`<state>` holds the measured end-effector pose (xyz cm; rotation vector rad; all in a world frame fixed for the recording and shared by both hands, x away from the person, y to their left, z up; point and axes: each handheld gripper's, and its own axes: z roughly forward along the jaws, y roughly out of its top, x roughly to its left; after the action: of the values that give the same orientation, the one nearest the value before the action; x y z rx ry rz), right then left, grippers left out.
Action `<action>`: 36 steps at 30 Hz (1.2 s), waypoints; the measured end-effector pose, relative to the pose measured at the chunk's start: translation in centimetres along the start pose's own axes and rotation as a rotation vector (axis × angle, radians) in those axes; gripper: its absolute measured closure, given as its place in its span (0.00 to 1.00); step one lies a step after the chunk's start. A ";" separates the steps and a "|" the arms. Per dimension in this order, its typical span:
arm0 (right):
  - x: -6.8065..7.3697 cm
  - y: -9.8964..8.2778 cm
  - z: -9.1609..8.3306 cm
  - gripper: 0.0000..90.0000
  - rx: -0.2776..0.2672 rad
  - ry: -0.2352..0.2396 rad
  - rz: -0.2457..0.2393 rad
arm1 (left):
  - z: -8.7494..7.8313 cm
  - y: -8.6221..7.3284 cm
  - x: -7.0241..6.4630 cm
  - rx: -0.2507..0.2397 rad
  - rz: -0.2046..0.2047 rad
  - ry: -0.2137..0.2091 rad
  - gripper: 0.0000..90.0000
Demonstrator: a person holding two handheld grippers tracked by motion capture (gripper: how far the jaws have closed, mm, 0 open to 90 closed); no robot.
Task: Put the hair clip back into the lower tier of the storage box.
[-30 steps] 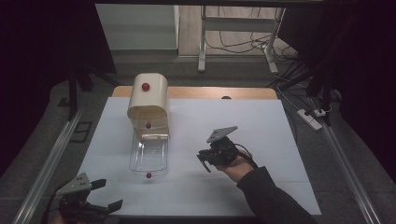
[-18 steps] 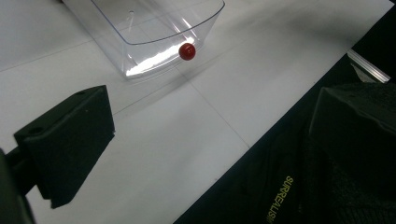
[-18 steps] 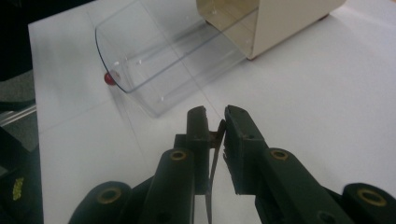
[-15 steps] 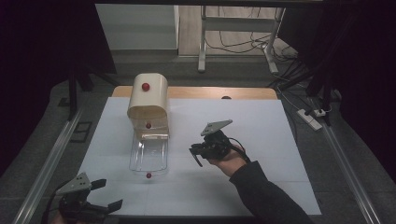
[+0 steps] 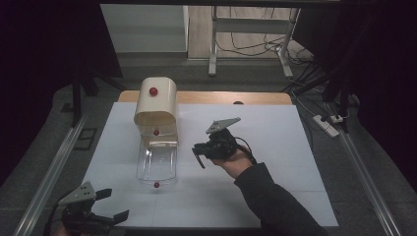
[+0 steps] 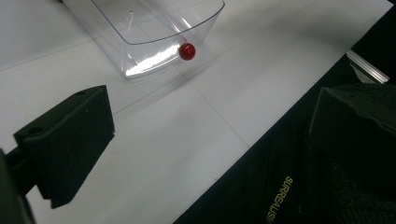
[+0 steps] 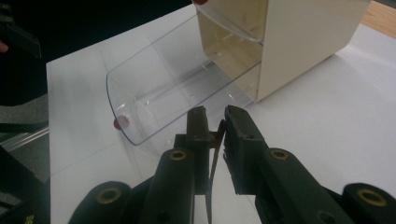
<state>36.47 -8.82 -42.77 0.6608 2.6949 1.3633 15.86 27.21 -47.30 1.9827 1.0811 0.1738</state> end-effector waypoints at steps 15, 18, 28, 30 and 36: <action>-0.2 1.7 1.2 0.88 -0.040 0.023 0.017 | 0.0 0.0 0.0 0.002 -0.002 -0.003 0.00; -0.1 1.9 1.6 0.88 -0.042 0.027 0.015 | 0.0 0.0 0.0 0.002 -0.002 -0.003 0.00; 0.7 3.1 2.6 0.88 -0.060 0.048 -0.004 | 0.0 0.0 0.1 0.002 -0.005 -0.004 0.00; 1.0 3.4 2.9 0.88 -0.063 0.054 -0.010 | 0.0 0.0 0.1 0.002 -0.005 -0.004 0.00; 1.7 4.1 3.8 0.88 -0.073 0.061 -0.044 | 0.0 0.0 0.1 0.002 -0.006 -0.005 0.00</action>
<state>37.23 -3.11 -41.62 0.5599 2.6736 1.4864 15.91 27.25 -47.33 1.9806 1.0843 0.1650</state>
